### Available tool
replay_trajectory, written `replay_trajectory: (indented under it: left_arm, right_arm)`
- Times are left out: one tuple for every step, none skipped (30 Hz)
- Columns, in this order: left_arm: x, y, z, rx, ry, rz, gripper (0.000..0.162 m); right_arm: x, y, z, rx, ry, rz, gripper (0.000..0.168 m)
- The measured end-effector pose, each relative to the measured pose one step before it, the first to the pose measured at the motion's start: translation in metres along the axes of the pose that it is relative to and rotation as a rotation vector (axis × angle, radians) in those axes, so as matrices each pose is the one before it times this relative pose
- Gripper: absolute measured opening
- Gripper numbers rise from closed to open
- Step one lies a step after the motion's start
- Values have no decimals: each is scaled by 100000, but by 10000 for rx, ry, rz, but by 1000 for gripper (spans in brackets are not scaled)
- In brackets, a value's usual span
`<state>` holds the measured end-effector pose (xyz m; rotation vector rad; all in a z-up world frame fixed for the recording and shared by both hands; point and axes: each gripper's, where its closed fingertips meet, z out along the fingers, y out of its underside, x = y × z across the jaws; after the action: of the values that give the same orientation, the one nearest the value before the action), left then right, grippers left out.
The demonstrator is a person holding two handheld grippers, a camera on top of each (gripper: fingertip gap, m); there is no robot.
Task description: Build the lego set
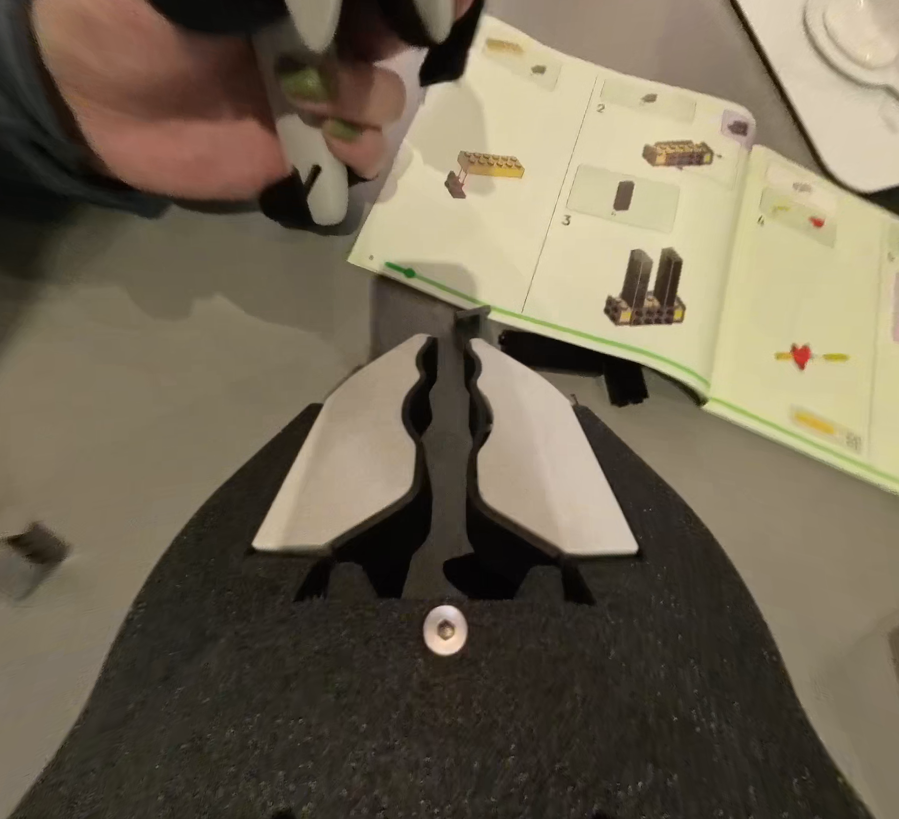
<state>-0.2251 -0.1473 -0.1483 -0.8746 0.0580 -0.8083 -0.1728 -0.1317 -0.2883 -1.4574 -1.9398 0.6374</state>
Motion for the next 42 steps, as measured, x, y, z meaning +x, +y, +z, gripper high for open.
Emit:
replay_trajectory:
  left_arm:
    - [-32, -27, -14, 6, -1, -20, 16]
    - [-21, -34, -16, 2, 2, -16, 16]
    - [-17, -55, -9, 7, -3, 5, 16]
    - [-26, -33, -6, -2, -6, 12, 16]
    - [10, -29, -5, 7, 4, 5, 16]
    - [-1, -6, 5, 3, 4, -10, 16]
    - [6, 19, 7, -9, 9, -11, 16]
    - [18, 32, 9, -20, 13, -5, 16]
    - [16, 40, 15, -26, 10, 5, 16]
    - [20, 43, 14, -33, 11, 23, 16]
    - [42, 30, 25, -32, 18, 31, 16]
    - [36, 28, 23, -25, 15, 31, 16]
    - [46, 10, 24, -10, 18, 10, 16]
    - [38, 5, 13, 3, 20, -16, 16]
    - [20, -2, 9, 4, 12, -16, 16]
    - [5, 0, 0, 0, 2, -3, 16]
    - [-17, -22, -11, 5, -3, 7, 16]
    - [-29, -54, -23, 13, -6, -2, 16]
    - [-13, -72, -21, 24, -2, -7, 16]
    - [-30, -80, -24, 26, -5, 1, 16]
    - [-30, -69, -31, 19, -10, 11, 16]
    - [-44, -60, -16, 12, -15, 7, 16]
    - [-45, -56, -23, 17, -9, -8, 16]
    - [-32, -73, -33, 31, -6, -7, 16]
    - [-12, -70, -15, 26, -5, -3, 16]
    - [-1, -51, -3, 7, 12, 0, 16]
    - [22, -19, 9, -1, 20, 3, 16]
    - [39, -18, 18, -2, 25, 2, 16]
    - [48, 28, 27, -9, 33, -11, 16]
    - [62, 33, 40, -5, 37, -24, 16]
    - [59, 40, 36, -10, 35, -24, 16]
    - [66, 57, 41, -15, 34, -17, 16]
    - [67, 42, 45, -13, 39, -15, 16]
    - [72, 46, 43, -16, 41, -18, 16]
    - [64, 53, 36, -16, 39, -14, 16]
    - [54, 69, 34, -24, 30, -7, 16]
    - [33, 68, 21, -32, 25, -7, 16]
    - [32, 64, 30, -25, 19, -6, 16]
    - [36, 53, 18, -18, 24, -7, 16]
    - [38, 55, 27, -23, 29, -7, 16]
    - [39, 79, 27, -29, 30, -11, 16]
    - [41, 86, 37, -23, 32, -32, 16]
  right_arm:
    - [190, -45, 459, -106, 243, -489, 11]
    - [173, -141, 342, -38, 180, -249, 11]
    - [104, -70, 284, -134, -35, 148, 12]
    - [-17, -60, 232, -168, -288, 482, 15]
    - [47, -201, 153, -40, -292, 604, 16]
    - [221, -81, 125, -114, -134, 636, 16]
    - [139, -18, 123, -139, -105, 582, 15]
    - [-140, -73, 125, -54, -174, 457, 12]
    - [-108, 29, 115, -88, -18, 332, 8]
    - [-10, 85, 113, -93, 171, 170, 7]
    - [4, 120, 140, -108, 237, 43, 7]
    - [7, 85, 154, -88, 254, 21, 8]
    - [123, 61, 159, -83, 328, -15, 8]
    - [129, 171, 199, -197, 310, -20, 10]
    - [52, 264, 221, -280, 225, -76, 12]
    - [-17, 64, 183, -109, 157, -64, 13]
    - [20, -27, 152, -13, 147, -70, 13]
    - [186, 78, 130, -74, 223, -72, 13]
    - [159, -20, 36, -31, 159, -86, 13]
    - [62, -28, 28, -41, 44, -2, 12]
    - [34, -26, 20, -24, -34, 42, 12]
    - [17, 11, -18, -12, -68, 26, 11]
    - [73, 7, -116, 36, -53, -55, 7]
    - [92, 6, -196, 74, -69, -105, 7]
    - [-63, 62, -206, 86, -248, -136, 7]
    - [29, 93, -272, 132, -246, -97, 7]
    - [-15, 115, -344, 171, -367, -242, 7]
    - [-82, 196, -419, 192, -459, -406, 6]
    - [34, 286, -519, 165, -420, -353, 6]
    - [-93, 344, -621, 163, -548, -418, 6]
    - [-394, 292, -679, 250, -714, -688, 6]
    - [-270, 387, -681, 211, -483, -842, 6]
    - [-492, 598, -584, 36, -516, -1037, 6]
    - [-538, 635, -436, -34, -416, -1071, 6]
    - [-765, 660, -266, -74, -492, -1009, 6]
    - [-456, 642, -92, -162, -300, -569, 6]
    - [-453, 628, -8, -233, -381, -189, 6]
    - [-331, 612, 30, -269, -307, -23, 6]
    - [-165, 462, 57, -190, -157, -53, 6]
    - [-53, -10, -43, 108, -30, -122, 6]
    - [-19, -9, -19, 63, -6, -38, 6]
    - [77, 92, 26, -48, 68, 85, 8]
